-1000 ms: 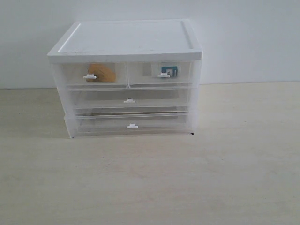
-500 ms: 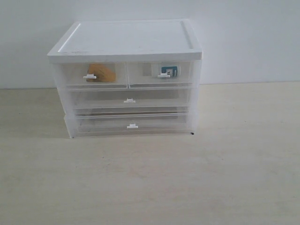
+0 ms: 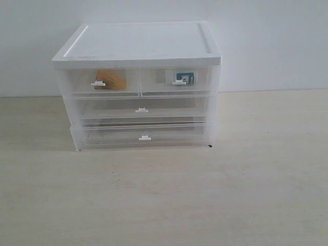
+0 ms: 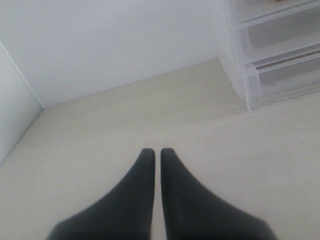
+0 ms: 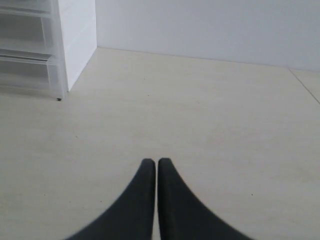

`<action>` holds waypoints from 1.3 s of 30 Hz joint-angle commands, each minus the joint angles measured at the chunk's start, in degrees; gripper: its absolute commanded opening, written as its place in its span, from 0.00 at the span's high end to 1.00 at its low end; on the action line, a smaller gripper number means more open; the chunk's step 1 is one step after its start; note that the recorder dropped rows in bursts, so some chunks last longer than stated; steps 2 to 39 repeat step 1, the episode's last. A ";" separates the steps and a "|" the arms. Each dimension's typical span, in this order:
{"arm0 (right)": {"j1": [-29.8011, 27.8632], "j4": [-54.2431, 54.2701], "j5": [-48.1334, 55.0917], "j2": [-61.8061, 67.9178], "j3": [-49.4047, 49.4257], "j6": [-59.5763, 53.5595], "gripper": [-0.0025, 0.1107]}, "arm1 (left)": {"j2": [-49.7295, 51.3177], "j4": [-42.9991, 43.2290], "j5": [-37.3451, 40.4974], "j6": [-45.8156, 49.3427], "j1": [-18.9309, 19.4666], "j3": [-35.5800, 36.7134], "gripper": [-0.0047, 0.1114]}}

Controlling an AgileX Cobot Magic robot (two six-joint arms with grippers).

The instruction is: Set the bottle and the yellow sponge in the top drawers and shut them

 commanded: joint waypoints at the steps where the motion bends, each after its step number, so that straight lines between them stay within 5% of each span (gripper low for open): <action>1: -0.39 -0.32 -0.31 -0.21 -0.02 -0.15 0.98 | -0.15 0.12 -0.13 0.14 -0.07 0.14 0.93; 39: -0.39 -0.32 -0.31 -0.21 -0.02 -0.15 0.98 | -0.15 0.12 -0.13 0.14 -0.07 0.14 0.93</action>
